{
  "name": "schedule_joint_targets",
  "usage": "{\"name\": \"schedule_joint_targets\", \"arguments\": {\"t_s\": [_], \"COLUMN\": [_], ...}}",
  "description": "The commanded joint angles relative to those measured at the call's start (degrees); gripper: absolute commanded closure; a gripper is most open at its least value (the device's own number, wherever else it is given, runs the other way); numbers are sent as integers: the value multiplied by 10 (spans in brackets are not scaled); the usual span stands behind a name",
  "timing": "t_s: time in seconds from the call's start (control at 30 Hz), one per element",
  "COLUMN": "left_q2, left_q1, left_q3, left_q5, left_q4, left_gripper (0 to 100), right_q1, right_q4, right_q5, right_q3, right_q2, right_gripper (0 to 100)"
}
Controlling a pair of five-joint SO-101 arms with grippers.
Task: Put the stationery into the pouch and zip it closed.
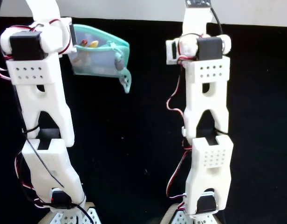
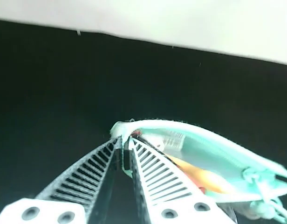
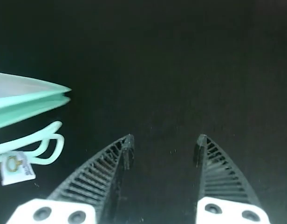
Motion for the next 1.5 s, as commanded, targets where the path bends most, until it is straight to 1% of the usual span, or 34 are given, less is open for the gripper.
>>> {"name": "schedule_joint_targets", "arguments": {"t_s": [0.0,0.17,0.27,0.37,0.47,0.6,0.8,0.93,1.07,1.13,1.33,1.47], "left_q2": [-6,-7,-21,-58,-103,-149,-160,-160,-160,-160,-160,-160], "left_q1": [8,27,48,72,81,80,73,56,34,24,-2,-35], "left_q3": [-63,-116,-117,-93,-46,28,174,305,400,424,455,508], "left_q5": [-6,-6,-5,-3,-1,23,33,33,33,33,33,32], "left_q4": [3,4,4,4,4,3,-4,-88,-149,-166,-177,-220], "left_gripper": [993,993,993,993,993,993,993,993,993,993,993,993], "right_q1": [7,7,7,7,7,7,7,7,7,7,7,7], "right_q4": [6,6,6,6,6,6,6,6,6,6,6,6], "right_q5": [-5,-5,-5,-5,-5,-5,-5,-5,-5,-5,-5,-5], "right_q3": [12,13,13,13,13,13,14,14,14,14,14,14], "right_q2": [-32,-32,-31,-29,-29,-29,-29,-29,-29,-29,-29,-29], "right_gripper": [779,779,779,779,779,779,779,779,779,779,779,779]}}
